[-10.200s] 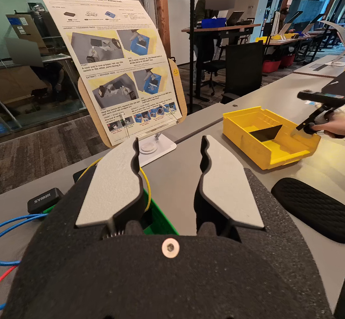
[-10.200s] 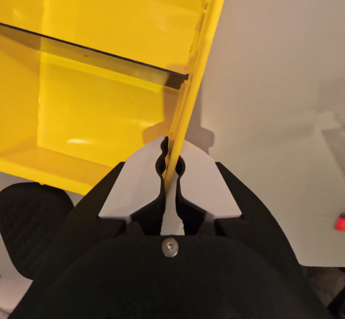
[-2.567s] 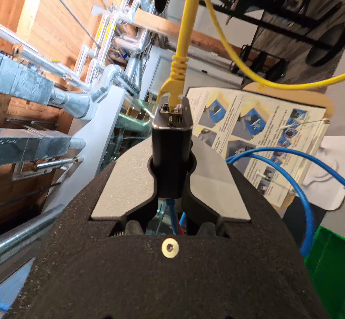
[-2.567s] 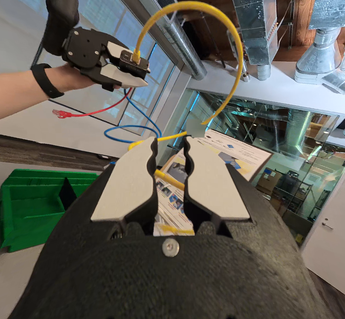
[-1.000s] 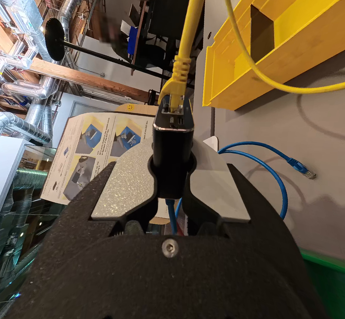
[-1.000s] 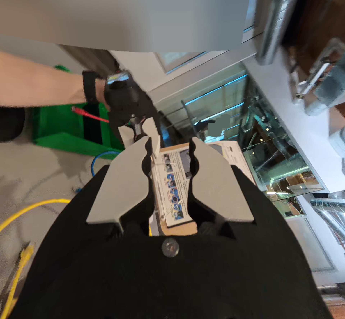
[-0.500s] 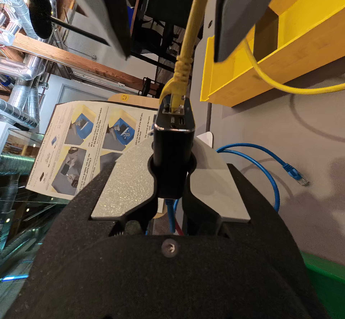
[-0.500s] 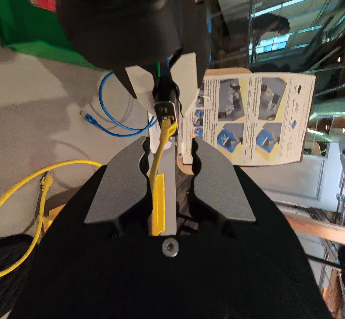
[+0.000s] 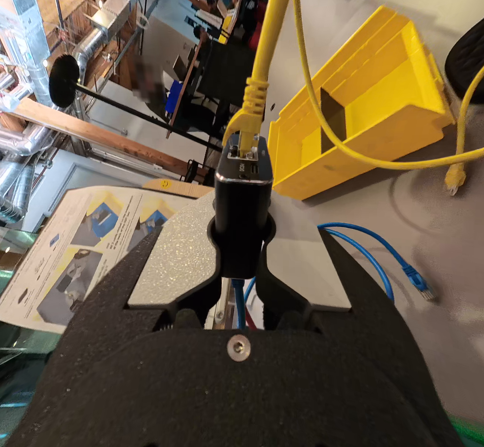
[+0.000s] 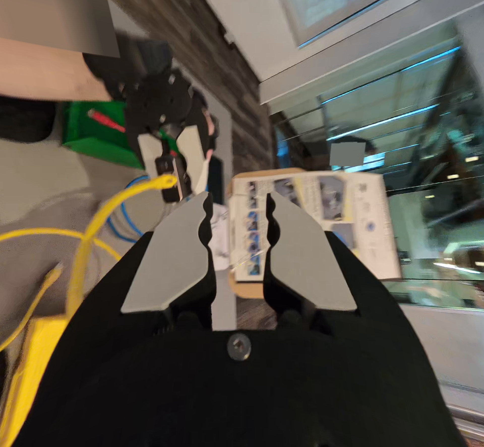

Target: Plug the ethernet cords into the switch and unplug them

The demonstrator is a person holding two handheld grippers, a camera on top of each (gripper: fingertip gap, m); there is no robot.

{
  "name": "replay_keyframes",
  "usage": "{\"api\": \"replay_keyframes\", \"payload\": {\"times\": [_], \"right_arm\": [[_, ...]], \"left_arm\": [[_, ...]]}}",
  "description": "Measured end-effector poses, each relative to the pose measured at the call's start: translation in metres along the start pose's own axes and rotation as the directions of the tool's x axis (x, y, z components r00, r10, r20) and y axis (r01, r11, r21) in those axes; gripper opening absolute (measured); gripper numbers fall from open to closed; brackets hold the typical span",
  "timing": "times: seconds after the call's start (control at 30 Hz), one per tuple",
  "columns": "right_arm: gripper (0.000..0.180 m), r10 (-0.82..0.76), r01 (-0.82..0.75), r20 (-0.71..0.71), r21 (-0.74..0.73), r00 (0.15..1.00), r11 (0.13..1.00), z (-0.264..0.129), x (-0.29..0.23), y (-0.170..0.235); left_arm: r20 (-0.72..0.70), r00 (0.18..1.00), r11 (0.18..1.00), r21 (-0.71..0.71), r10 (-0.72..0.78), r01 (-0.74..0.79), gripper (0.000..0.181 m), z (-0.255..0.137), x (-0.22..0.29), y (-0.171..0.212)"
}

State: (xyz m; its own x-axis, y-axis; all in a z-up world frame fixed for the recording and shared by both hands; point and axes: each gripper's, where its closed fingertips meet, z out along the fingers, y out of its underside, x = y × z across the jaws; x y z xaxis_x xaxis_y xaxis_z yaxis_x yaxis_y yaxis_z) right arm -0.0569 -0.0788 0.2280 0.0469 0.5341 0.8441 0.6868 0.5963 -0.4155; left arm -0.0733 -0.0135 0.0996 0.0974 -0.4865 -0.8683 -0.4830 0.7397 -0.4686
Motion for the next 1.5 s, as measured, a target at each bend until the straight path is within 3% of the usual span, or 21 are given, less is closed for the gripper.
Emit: {"api": "replay_keyframes", "payload": {"times": [0.1,0.17,0.37,1.0,1.2,1.5], "right_arm": [[0.037,0.022,-0.003,0.156,-0.12,0.988,0.993,0.028,-0.032,0.046],[0.037,0.017,0.005,0.184,-0.115,0.983,0.993,0.042,-0.052,0.054],[0.027,-0.055,0.054,0.114,0.019,0.992,0.998,0.05,-0.061,0.024],[0.016,-0.145,0.15,0.07,-0.067,0.987,0.986,0.065,-0.067,0.033],[0.015,-0.122,0.122,0.002,-0.037,0.993,0.992,0.056,-0.059,0.03],[0.013,-0.114,0.126,0.105,-0.117,0.988,0.985,0.053,-0.067,0.047]], "left_arm": [[-0.003,0.999,0.998,0.054,-0.031,0.032,0.026,-0.001,-0.001,-0.015],[0.0,0.998,0.996,0.065,-0.058,0.057,0.026,-0.003,-0.003,-0.02],[-0.007,0.996,0.995,-0.029,-0.093,0.093,0.026,0.001,-0.004,-0.007],[-0.055,0.988,0.986,-0.085,-0.147,0.142,0.027,0.011,0.003,-0.001],[0.074,0.989,0.992,0.027,-0.128,0.126,0.03,0.016,-0.013,-0.015],[0.077,0.993,0.993,-0.067,-0.093,0.098,0.028,0.029,-0.009,-0.008]]}}
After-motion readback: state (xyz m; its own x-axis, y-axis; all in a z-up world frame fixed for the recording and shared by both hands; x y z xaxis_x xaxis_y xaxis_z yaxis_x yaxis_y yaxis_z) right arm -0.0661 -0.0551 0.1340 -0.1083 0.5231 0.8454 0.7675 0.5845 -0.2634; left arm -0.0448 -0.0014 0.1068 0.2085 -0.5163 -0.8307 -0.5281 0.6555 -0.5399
